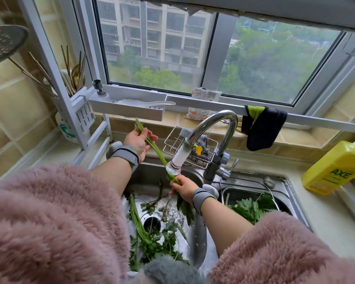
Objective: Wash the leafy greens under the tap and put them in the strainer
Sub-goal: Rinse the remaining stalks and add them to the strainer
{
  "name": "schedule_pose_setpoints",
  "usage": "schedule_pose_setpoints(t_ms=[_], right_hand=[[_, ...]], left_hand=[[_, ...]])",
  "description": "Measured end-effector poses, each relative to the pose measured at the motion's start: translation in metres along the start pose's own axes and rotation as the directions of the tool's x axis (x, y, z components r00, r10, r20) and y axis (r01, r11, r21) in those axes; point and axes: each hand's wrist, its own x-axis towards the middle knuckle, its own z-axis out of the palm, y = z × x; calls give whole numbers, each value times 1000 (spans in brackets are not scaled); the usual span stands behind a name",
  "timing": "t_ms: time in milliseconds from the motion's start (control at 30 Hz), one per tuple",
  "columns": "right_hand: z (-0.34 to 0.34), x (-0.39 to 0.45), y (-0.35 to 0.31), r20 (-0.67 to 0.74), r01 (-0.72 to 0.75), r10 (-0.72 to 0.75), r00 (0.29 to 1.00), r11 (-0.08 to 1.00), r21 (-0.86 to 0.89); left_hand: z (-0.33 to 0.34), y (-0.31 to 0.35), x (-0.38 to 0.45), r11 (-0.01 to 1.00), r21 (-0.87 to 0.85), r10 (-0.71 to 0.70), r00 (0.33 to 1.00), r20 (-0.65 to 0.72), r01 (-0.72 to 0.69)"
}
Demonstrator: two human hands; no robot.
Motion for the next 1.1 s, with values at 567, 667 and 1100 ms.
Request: schedule_pose_setpoints(t_ms=[567, 667, 1100], right_hand=[[-10, -1, -3, -45, 33, -35, 998, 998, -45], [-8, -3, 0, -14, 2, -3, 1000, 999, -52], [-9, -13, 6, 62, -60, 58, 996, 998, 26]], left_hand=[[-3, 8, 5, 998, 10, 57, 998, -11, -57], [-2, 10, 5, 998, 9, 67, 998, -13, -67], [-4, 16, 4, 994, -26, 104, 994, -18, -105]])
